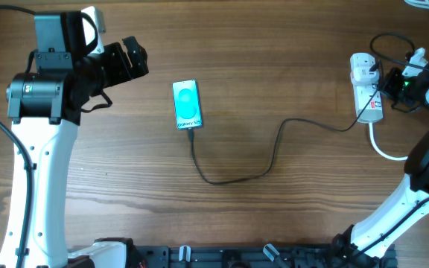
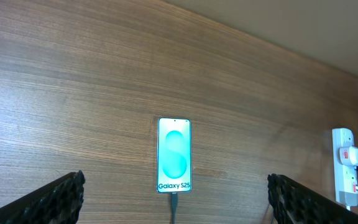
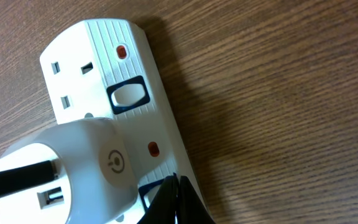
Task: Plug charger to phone and switch on socket
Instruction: 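Press the power strip's rocker switch down with the right gripper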
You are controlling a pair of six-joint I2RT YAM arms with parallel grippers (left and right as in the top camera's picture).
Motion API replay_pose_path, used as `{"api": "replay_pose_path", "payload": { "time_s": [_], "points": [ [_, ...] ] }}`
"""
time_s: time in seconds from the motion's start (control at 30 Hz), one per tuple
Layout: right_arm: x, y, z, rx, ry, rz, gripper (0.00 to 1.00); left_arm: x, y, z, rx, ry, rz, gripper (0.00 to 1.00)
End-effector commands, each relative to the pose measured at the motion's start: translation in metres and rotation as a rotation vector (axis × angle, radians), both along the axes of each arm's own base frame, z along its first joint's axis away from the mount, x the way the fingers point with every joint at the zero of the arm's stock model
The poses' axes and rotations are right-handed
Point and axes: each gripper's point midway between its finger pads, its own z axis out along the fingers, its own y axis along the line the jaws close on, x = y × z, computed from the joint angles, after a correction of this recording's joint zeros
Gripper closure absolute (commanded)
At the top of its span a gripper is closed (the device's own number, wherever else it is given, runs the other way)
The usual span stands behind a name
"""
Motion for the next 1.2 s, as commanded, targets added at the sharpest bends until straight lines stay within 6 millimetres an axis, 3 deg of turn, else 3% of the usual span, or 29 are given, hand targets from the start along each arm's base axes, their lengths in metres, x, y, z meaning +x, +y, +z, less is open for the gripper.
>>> {"api": "replay_pose_path", "payload": {
  "time_s": [0.0,0.57,1.17],
  "points": [
    [0.001,0.020,-0.011,0.015,0.036,0.038,0.96,0.001,0.000,-0.002,0.005,0.005,-0.003,0.00],
    [-0.012,0.032,-0.016,0.059,0.099,0.044,0.96,0.001,0.000,-0.002,0.005,0.005,-0.003,0.00],
    [-0.010,0.049,-0.016,0.081,0.102,0.080,0.95,0.001,0.000,-0.002,0.005,0.005,-0.003,0.00]
  ]
}}
